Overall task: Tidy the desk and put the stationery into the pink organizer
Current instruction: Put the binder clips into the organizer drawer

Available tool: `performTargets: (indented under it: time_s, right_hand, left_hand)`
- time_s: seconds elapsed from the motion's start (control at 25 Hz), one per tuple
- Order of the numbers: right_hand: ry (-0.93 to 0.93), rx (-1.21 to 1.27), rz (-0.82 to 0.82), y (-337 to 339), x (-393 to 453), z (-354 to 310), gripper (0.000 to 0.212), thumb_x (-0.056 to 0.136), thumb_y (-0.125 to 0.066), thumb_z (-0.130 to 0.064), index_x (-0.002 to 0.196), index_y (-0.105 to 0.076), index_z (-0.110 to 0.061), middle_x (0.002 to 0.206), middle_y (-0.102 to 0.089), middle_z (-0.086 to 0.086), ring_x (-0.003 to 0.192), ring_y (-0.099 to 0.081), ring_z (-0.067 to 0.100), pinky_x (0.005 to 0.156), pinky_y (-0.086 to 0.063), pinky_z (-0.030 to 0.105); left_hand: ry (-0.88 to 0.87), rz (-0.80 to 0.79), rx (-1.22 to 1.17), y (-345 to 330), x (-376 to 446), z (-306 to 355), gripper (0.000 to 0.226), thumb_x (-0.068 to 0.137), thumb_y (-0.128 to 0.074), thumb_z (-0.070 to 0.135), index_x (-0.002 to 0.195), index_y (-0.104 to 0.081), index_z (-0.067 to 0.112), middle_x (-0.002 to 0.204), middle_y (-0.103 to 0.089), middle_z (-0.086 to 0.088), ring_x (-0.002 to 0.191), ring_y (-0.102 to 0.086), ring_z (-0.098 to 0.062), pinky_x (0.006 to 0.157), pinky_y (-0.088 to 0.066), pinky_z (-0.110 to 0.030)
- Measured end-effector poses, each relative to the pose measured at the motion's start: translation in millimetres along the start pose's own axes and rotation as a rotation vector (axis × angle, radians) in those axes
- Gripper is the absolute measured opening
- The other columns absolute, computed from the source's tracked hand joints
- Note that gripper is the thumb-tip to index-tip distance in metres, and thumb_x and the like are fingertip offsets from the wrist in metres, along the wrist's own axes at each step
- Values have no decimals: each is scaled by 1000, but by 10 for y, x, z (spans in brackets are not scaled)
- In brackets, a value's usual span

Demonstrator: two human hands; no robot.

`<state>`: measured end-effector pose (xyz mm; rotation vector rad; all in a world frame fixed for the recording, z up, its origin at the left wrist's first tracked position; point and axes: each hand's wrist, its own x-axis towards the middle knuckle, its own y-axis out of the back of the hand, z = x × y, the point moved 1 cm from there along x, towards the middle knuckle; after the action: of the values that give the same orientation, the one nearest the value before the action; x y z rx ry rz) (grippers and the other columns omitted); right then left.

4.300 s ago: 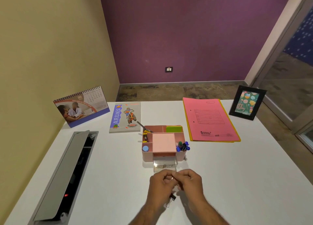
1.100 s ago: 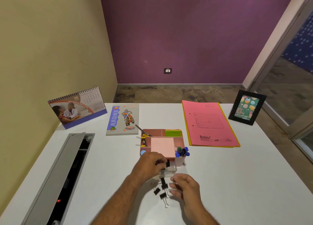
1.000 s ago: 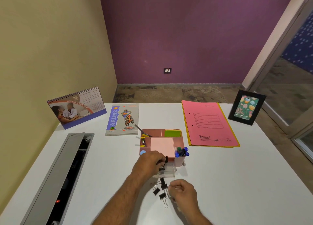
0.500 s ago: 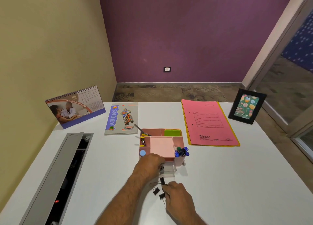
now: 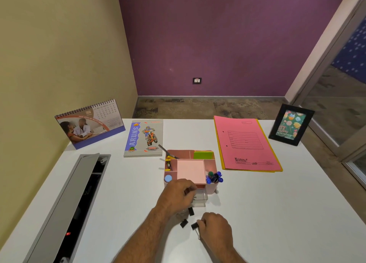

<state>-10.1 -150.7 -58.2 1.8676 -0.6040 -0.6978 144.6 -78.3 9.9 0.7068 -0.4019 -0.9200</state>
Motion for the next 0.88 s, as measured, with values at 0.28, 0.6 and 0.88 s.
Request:
performTargets:
  time_s: [0.28,0.6,0.88]
  right_hand:
    - [-100,293,-11,15,-31,21,16,82,-70,-24,91,-61,-32,92,-65,-12,82,-61,10,73,-47,16]
    - [-266,1154,185,466,-138,-146,19,72,-74,11,75,-62,-3,65,-67,6,61,-65,14,56,-54,24]
    - [-199,1353,240,624,-24,-172,19,74,-76,7,77,-63,-6,80,-69,15,76,-69,33,69,-59,44]
  left_hand:
    - [5,-9,-1,-46,-55,43,18,88,-66,29,102,-75,21,98,-74,8,82,-59,-2,73,-49,-11]
    - [22,-161,-219,-30,-125,136,37,75,-79,38,108,-75,22,97,-69,16,88,-65,0,75,-51,-11]
    - [96,-191,-383,36,-58,168,22,74,-85,19,95,-80,22,88,-76,11,81,-71,-7,74,-57,-21]
